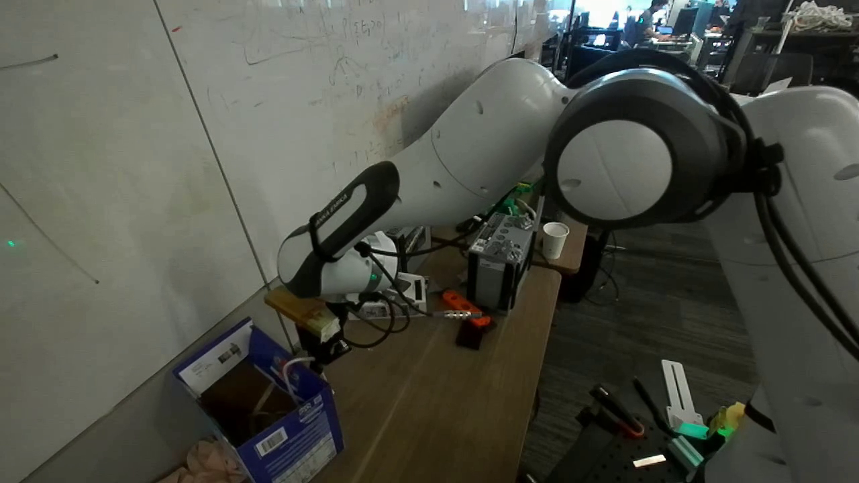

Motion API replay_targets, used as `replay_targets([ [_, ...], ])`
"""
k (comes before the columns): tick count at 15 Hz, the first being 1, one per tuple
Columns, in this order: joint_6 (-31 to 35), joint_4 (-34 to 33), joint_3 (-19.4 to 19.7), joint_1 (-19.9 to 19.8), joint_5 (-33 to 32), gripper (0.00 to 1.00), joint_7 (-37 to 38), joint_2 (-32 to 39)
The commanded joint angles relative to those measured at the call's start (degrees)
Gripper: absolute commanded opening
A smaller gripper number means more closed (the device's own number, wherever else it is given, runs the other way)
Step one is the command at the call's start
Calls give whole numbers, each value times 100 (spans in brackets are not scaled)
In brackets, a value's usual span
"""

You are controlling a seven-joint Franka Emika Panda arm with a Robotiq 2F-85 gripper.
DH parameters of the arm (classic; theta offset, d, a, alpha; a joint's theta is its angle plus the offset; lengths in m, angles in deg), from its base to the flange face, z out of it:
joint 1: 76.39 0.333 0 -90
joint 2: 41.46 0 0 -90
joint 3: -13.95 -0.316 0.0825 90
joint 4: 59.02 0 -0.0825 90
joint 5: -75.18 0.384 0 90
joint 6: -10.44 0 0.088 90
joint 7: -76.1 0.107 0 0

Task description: Pick up the ropes from the table and put them in the blue box.

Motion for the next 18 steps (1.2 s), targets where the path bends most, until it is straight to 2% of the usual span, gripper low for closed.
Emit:
replay_targets([
  [1,233,549,103,297,-457,8,370,-793],
  [8,142,649,89,843,-1672,7,1331,-1540],
  [14,-77,194,14,1321,-2930,8,2281,-1527],
  [18,-232,-150,-48,1529,-3475,7,2615,-1408],
])
